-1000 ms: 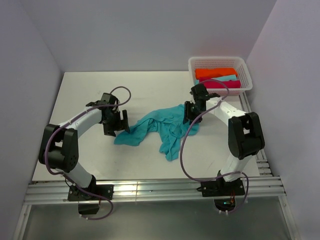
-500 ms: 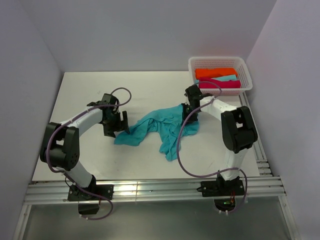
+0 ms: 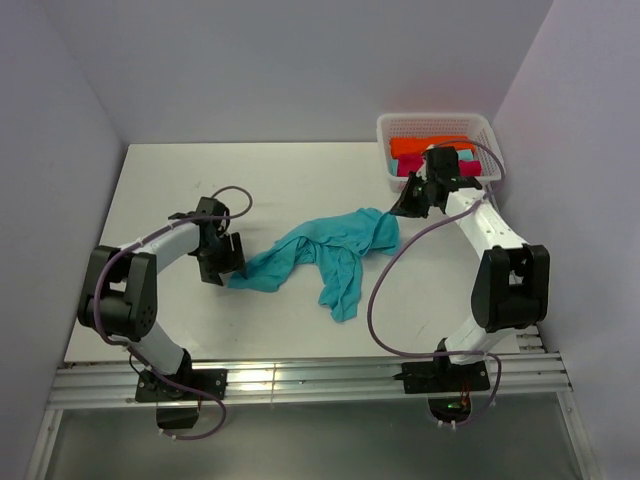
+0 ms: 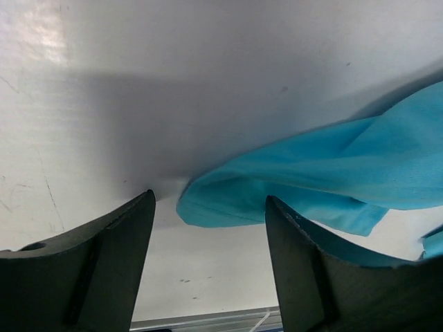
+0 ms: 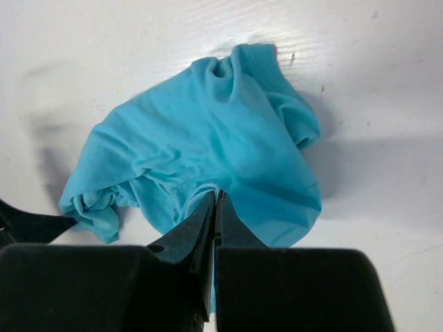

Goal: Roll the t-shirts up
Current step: Flatten the tshirt

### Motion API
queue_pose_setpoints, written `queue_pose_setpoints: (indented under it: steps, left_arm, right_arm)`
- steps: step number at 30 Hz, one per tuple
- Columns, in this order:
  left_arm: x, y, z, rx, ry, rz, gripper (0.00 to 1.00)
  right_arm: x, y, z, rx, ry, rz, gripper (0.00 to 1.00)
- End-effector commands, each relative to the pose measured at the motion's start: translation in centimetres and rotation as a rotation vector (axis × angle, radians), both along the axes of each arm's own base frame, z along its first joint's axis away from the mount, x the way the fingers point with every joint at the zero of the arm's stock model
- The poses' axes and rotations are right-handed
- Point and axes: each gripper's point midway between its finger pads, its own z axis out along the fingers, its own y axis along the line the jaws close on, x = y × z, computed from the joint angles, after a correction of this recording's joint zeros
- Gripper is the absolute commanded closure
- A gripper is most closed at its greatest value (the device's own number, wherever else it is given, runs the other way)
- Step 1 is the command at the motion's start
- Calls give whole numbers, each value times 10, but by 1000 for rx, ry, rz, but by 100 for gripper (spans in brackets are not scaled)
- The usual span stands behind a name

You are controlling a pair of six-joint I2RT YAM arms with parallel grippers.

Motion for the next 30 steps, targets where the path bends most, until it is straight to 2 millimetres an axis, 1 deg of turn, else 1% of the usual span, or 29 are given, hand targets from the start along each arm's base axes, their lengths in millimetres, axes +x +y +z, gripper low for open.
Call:
queue_pose_setpoints:
  steps: [1,2,7,8,10,11,13,14,15,16,17,18,19,20,21,22,23,24,25,26,27,28,29,30]
  left_arm:
    - [0,-2,0,-19,-13,31,31]
    - [1,-4,-2,-31,-17,30,36]
    - [1,-9,-13,-52,3,27,42]
    - [1,-9,-15,-50,7,26,53]
    - [1,-9,-20,-54,15,26,69]
    - [-1,-10,-22,-56,23,27,99]
    - [-2,-14,-24,-77,27,22,100]
    - [-2,-14,-21,-79,20,23,100]
    - [5,-9,-15,-48,-13,32,100]
    - [11,-4,3,-30,-67,41,100]
    - [17,2,16,0,-110,54,100]
    - [35,11,40,51,-195,70,100]
    - [40,21,70,87,-273,91,100]
    - [68,42,152,168,-494,172,100]
    - [68,52,162,204,-531,200,100]
    - [68,59,184,226,-576,231,100]
    - [74,63,224,221,-669,275,100]
    - [74,70,246,234,-724,313,100]
    - [68,79,274,246,-796,360,100]
    - [66,82,304,225,-872,396,100]
    - [57,86,327,201,-944,419,100]
    - [54,86,344,177,-1001,426,100]
    - [51,86,362,152,-1068,434,100]
    - [39,87,382,114,-1139,436,100]
  right_arm:
    - [3,13,18,51,-37,8,100]
    - [3,12,20,58,-45,7,100]
    - [0,14,24,82,-50,-1,100]
    - [-1,15,27,85,-53,1,100]
    - [0,15,32,92,-63,-5,100]
    - [-1,14,34,96,-64,-6,100]
    - [2,14,44,108,-82,-8,100]
    - [4,15,49,112,-92,-8,100]
    - [3,20,56,140,-104,11,100]
    - [9,22,69,160,-135,16,100]
    - [11,25,78,176,-155,24,100]
    - [14,26,90,188,-182,25,100]
    - [21,29,112,216,-226,26,100]
    - [32,33,163,266,-349,34,100]
    - [34,34,177,279,-376,34,100]
    - [38,32,196,287,-425,27,100]
    - [40,30,213,291,-462,13,100]
    - [39,29,245,309,-529,2,100]
    - [39,24,264,312,-581,-21,100]
    - [34,21,283,323,-627,-30,100]
    - [31,21,299,359,-654,-42,100]
    - [28,21,316,384,-710,-29,100]
    - [22,22,329,422,-730,-17,100]
    - [20,24,336,441,-746,-5,100]
